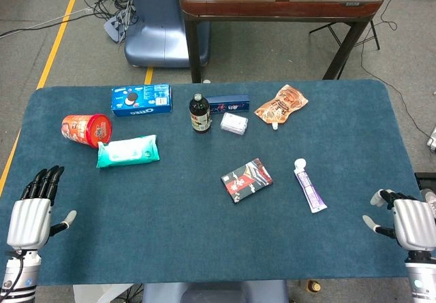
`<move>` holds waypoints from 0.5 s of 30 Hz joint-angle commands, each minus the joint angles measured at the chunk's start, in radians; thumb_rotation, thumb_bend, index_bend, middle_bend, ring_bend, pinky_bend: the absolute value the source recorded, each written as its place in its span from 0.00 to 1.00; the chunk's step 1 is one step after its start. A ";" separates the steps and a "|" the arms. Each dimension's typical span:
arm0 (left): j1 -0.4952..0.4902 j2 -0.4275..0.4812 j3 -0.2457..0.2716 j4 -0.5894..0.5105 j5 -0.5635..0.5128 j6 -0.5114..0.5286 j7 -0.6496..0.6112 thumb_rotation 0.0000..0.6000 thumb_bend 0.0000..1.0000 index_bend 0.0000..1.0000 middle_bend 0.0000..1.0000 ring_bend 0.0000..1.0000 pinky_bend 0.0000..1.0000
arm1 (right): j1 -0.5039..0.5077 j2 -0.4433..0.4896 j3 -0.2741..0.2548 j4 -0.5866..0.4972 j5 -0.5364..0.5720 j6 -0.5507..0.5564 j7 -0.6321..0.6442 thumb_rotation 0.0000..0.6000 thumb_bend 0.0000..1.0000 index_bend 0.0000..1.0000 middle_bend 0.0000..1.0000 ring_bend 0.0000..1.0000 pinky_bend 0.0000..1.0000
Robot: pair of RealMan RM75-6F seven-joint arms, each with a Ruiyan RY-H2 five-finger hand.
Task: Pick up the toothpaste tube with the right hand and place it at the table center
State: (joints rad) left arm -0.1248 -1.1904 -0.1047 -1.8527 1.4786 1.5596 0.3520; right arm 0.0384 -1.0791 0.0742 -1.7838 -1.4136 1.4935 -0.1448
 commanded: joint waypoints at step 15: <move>0.004 0.000 0.005 0.006 -0.003 -0.004 -0.007 1.00 0.17 0.00 0.08 0.07 0.16 | 0.039 0.035 0.011 -0.030 0.022 -0.073 -0.025 1.00 0.20 0.53 0.54 0.53 0.54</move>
State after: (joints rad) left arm -0.1208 -1.1907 -0.0993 -1.8462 1.4754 1.5560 0.3450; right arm 0.0639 -1.0564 0.0810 -1.8021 -1.4010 1.4422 -0.1608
